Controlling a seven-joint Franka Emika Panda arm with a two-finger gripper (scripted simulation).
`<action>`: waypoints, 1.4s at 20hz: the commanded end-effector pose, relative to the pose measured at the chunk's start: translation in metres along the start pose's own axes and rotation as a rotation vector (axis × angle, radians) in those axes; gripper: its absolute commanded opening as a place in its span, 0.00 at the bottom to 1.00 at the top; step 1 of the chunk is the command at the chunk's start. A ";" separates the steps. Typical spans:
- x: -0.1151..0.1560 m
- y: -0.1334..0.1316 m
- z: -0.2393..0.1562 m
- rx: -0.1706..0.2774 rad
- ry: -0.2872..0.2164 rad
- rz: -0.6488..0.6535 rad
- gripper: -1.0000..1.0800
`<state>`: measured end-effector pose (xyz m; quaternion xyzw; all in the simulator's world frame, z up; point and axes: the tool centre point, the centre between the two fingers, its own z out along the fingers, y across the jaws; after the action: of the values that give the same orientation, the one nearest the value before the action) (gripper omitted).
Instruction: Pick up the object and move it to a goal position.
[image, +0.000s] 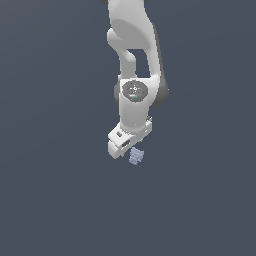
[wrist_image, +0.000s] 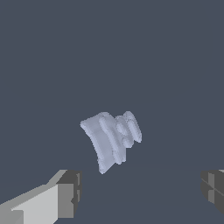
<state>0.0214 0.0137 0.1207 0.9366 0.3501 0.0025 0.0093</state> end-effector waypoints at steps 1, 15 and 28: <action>0.004 -0.003 0.006 0.003 0.000 -0.079 0.96; 0.016 -0.014 0.026 0.017 0.005 -0.363 0.96; 0.017 -0.015 0.042 0.019 0.005 -0.388 0.96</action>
<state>0.0254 0.0358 0.0838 0.8519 0.5237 0.0005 0.0004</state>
